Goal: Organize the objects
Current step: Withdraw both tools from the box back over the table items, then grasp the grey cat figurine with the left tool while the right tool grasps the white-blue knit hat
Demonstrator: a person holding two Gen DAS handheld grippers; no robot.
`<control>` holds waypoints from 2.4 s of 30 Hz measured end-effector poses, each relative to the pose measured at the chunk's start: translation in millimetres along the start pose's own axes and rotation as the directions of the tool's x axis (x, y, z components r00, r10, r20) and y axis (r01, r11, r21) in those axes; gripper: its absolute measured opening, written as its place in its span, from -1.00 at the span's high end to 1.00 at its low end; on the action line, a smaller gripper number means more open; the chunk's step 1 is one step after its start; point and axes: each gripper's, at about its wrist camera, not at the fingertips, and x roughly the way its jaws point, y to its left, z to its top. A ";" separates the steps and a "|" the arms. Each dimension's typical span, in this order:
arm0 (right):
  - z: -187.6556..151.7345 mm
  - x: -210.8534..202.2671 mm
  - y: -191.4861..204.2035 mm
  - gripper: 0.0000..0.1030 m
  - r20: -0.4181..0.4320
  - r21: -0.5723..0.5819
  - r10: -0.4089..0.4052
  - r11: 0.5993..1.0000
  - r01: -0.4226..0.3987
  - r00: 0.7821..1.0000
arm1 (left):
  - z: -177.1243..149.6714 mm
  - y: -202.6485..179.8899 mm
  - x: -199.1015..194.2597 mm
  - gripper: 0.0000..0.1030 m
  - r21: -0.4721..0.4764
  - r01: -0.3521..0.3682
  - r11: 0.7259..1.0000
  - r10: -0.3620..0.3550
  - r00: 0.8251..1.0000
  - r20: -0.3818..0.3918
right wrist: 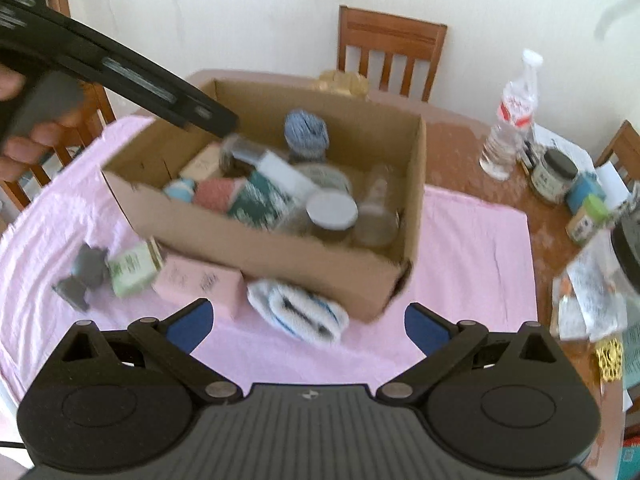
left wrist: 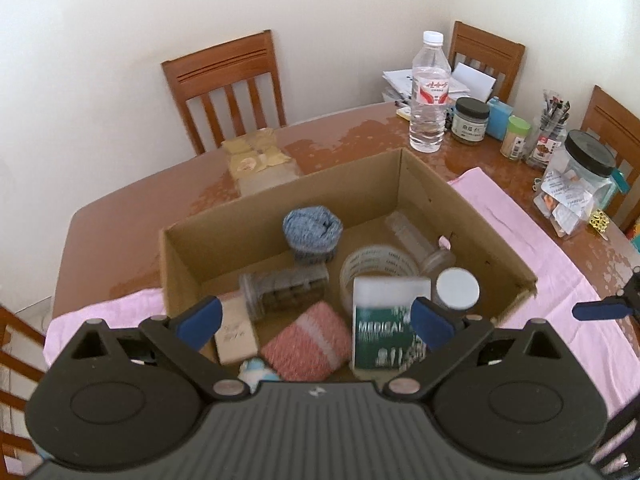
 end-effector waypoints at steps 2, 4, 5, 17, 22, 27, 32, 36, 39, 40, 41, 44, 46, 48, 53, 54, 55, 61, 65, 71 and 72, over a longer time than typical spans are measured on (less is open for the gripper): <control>-8.4 5.8 -5.3 -1.00 -0.018 0.015 -0.004 1.000 0.004 1.000 | -9.1 -0.2 -7.3 -0.95 -0.010 -0.015 1.000 0.015 1.000 0.005; -16.2 13.6 -11.3 -1.00 -0.039 0.039 -0.002 0.999 0.004 0.999 | -18.6 -0.1 -14.5 -0.95 -0.023 -0.034 0.999 0.034 0.999 0.007; -20.4 16.8 -13.5 -1.00 -0.046 0.050 -0.001 0.999 0.003 0.999 | -23.4 -0.2 -18.4 -0.95 -0.027 -0.038 0.999 0.038 0.999 0.010; -16.9 41.4 -37.4 -1.00 -0.017 0.214 -0.003 0.977 0.006 1.000 | -91.7 -11.1 -33.5 -0.96 -0.068 -0.102 0.992 0.099 0.994 -0.042; -9.0 49.5 -46.6 -1.00 -0.012 0.245 -0.024 0.969 0.026 1.000 | -119.3 -17.6 -26.5 -0.96 -0.078 -0.112 0.991 0.106 0.991 -0.080; -6.9 62.3 -48.2 -1.00 -0.024 0.263 -0.044 0.964 0.049 0.999 | -139.4 -16.3 -20.0 -0.96 -0.121 -0.114 0.986 0.101 0.989 -0.105; -9.7 70.4 -46.1 -1.00 -0.065 0.265 -0.040 0.963 0.056 0.997 | -153.1 -7.5 -13.0 -0.96 -0.159 -0.155 0.975 0.134 0.982 -0.135; -23.2 69.7 -38.2 -1.00 -0.116 0.222 -0.042 0.973 0.068 0.992 | -165.1 3.2 -9.8 -0.96 -0.181 -0.192 0.965 0.162 0.973 -0.165; -32.6 61.8 -37.1 -1.00 -0.118 0.217 -0.039 0.974 0.064 0.992 | -171.1 13.0 -5.8 -0.96 -0.213 -0.197 0.957 0.160 0.971 -0.179; -33.6 60.0 -36.9 -1.00 -0.117 0.224 -0.033 0.973 0.059 0.993 | -173.0 16.2 -3.9 -0.96 -0.223 -0.199 0.954 0.159 0.970 -0.183; -34.4 58.0 -36.3 -1.00 -0.112 0.232 -0.019 0.972 0.045 0.994 | -174.8 18.4 -1.9 -0.96 -0.230 -0.207 0.951 0.165 0.968 -0.188; -32.2 58.3 -28.4 -1.00 -0.095 0.228 0.027 0.974 -0.005 0.995 | -178.9 23.0 4.7 -0.96 -0.234 -0.219 0.947 0.174 0.964 -0.201; -29.7 62.9 -19.0 -1.00 -0.094 0.208 0.048 0.978 -0.028 0.994 | -181.9 24.4 7.6 -0.96 -0.229 -0.213 0.950 0.166 0.964 -0.206; -28.7 68.4 -7.3 -1.00 -0.089 0.175 0.056 0.984 -0.040 0.994 | -185.4 25.4 10.0 -0.96 -0.218 -0.217 0.952 0.172 0.963 -0.209; -31.5 83.4 11.4 -1.00 -0.111 0.121 0.048 0.992 -0.034 0.993 | -197.2 34.1 11.6 -0.96 -0.217 -0.232 0.948 0.178 0.954 -0.242; -32.2 86.9 13.9 -1.00 -0.117 0.112 0.042 0.993 -0.029 0.992 | -199.6 36.5 10.2 -0.96 -0.216 -0.236 0.947 0.181 0.953 -0.244; -33.1 88.1 16.0 -1.00 -0.122 0.109 0.035 0.994 -0.022 0.992 | -202.2 39.3 8.4 -0.96 -0.221 -0.233 0.947 0.177 0.953 -0.246; -38.8 95.0 15.8 -1.00 -0.144 0.109 0.017 0.994 -0.001 0.989 | -217.1 56.9 -1.0 -0.96 -0.223 -0.254 0.941 0.193 0.946 -0.261; -43.4 93.1 15.8 -1.00 -0.149 0.094 0.007 0.995 0.007 0.989 | -223.4 71.6 -1.2 -0.96 -0.224 -0.294 0.929 0.229 0.934 -0.274; -48.7 92.0 20.6 -1.00 -0.141 0.049 -0.011 0.999 0.018 0.990 | -227.2 68.6 -2.2 -0.96 -0.235 -0.233 0.944 0.168 0.950 -0.265; -49.7 91.5 21.7 -1.00 -0.136 0.046 -0.008 0.999 0.014 0.991 | -227.8 64.6 -2.2 -0.96 -0.232 -0.218 0.948 0.155 0.953 -0.261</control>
